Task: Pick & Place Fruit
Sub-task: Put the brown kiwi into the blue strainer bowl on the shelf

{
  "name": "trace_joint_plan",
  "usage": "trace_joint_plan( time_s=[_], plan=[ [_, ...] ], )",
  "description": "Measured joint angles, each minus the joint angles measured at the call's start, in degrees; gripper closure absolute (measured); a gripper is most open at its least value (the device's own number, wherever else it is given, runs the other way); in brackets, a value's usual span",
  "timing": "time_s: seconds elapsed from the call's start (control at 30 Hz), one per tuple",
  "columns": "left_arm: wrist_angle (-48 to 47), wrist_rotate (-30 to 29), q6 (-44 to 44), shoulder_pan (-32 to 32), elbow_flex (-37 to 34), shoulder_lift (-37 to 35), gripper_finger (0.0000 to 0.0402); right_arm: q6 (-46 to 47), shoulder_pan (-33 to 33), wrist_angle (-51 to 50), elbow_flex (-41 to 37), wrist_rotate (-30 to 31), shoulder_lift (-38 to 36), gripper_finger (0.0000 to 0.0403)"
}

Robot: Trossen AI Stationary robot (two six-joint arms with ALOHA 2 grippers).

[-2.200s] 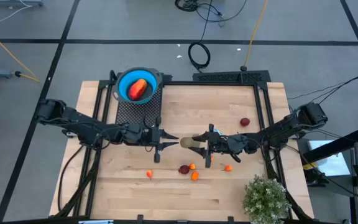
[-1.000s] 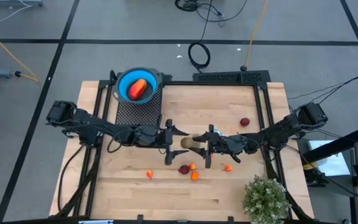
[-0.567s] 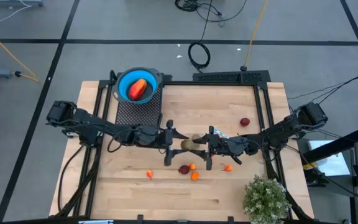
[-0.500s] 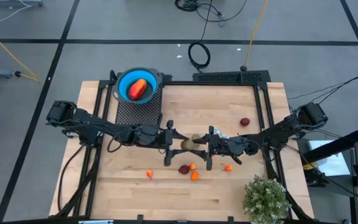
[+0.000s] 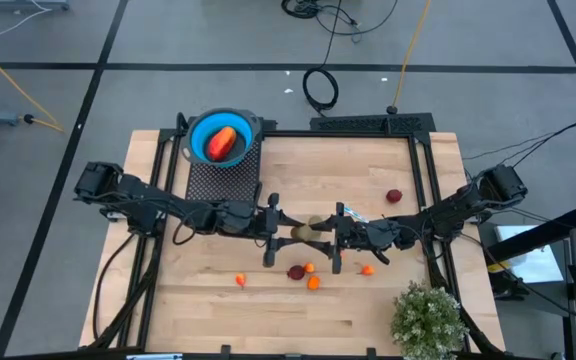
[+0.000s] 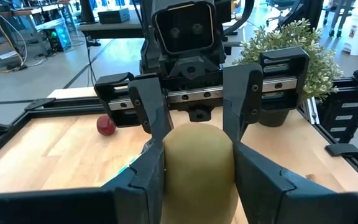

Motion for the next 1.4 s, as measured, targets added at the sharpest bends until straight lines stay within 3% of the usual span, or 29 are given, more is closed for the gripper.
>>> trace_joint_plan(
  time_s=[0.37,0.8,0.97,1.13,1.4],
  plan=[
    [-0.2,0.5,0.3,0.0,0.0,0.0,0.0254,-0.9,0.0,-1.7,0.1,-0.1,0.0,0.0224],
    [-4.4,-3.1,-0.4,0.0,-0.1,0.0,0.0252,-4.8,0.0,-6.0,0.1,-0.1,0.0,0.0144],
    [-8.7,-8.8,-0.3,0.0,-0.1,-1.9,0.0251,-4.8,0.0,-9.6,0.1,-0.1,0.0,0.0127],
    [-10.8,-12.2,-0.1,0.0,-0.1,-5.3,0.0251,-6.6,0.0,-11.9,0.1,-0.1,0.0,0.013],
    [-10.7,-12.4,-2.0,0.0,-0.1,-12.3,0.025,-12.1,0.0,-14.9,0.1,0.0,0.0,0.0173]
  ],
)
